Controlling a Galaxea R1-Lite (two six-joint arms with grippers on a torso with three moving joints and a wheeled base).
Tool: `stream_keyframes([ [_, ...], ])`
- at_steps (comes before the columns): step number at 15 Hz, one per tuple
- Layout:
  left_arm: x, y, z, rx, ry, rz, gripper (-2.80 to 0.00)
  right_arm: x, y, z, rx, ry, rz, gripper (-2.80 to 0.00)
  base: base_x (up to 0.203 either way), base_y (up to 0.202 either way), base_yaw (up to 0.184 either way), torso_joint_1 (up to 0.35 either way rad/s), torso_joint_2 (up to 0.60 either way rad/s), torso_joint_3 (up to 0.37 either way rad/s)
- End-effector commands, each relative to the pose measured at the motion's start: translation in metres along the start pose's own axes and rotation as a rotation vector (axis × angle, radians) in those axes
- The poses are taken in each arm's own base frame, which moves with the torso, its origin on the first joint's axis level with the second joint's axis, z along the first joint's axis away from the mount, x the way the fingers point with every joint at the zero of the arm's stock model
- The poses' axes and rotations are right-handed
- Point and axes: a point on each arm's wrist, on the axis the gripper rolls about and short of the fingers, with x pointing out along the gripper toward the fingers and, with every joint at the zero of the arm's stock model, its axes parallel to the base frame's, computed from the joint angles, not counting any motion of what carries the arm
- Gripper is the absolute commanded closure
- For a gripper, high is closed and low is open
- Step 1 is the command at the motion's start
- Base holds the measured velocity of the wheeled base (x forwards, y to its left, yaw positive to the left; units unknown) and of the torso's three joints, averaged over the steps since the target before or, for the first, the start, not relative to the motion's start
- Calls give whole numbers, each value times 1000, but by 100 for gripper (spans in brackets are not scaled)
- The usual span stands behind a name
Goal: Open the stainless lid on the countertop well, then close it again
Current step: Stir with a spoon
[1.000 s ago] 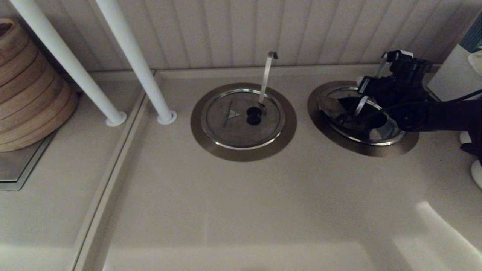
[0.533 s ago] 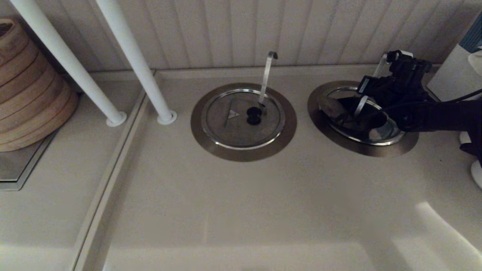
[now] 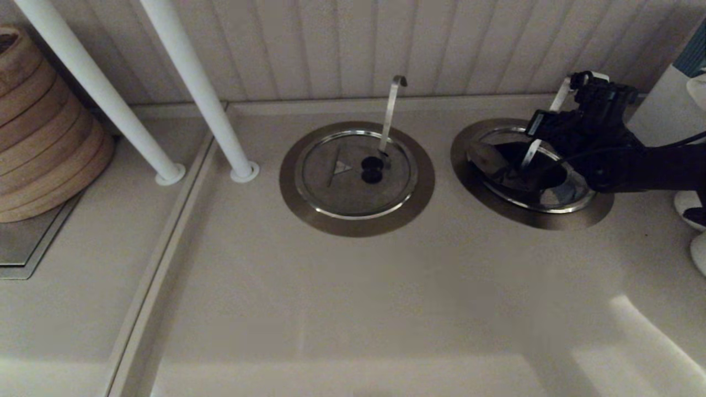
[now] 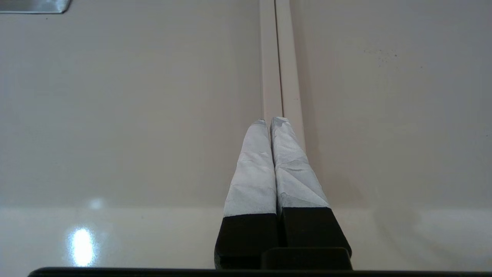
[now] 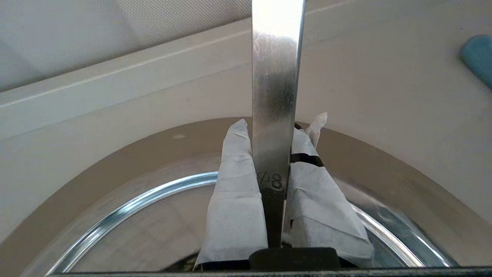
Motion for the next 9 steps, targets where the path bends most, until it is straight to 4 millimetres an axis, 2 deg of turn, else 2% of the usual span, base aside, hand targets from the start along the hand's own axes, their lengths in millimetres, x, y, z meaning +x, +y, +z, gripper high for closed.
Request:
stream_keyframes([
  [1, 0, 0, 0, -1, -2, 0, 0, -16, 5, 18, 5, -15, 18, 0, 0, 0, 0, 0, 0, 0],
  [9, 0, 0, 0, -1, 0, 1, 0, -70, 12, 63, 22, -7, 111, 0, 0, 0, 0, 0, 0, 0],
])
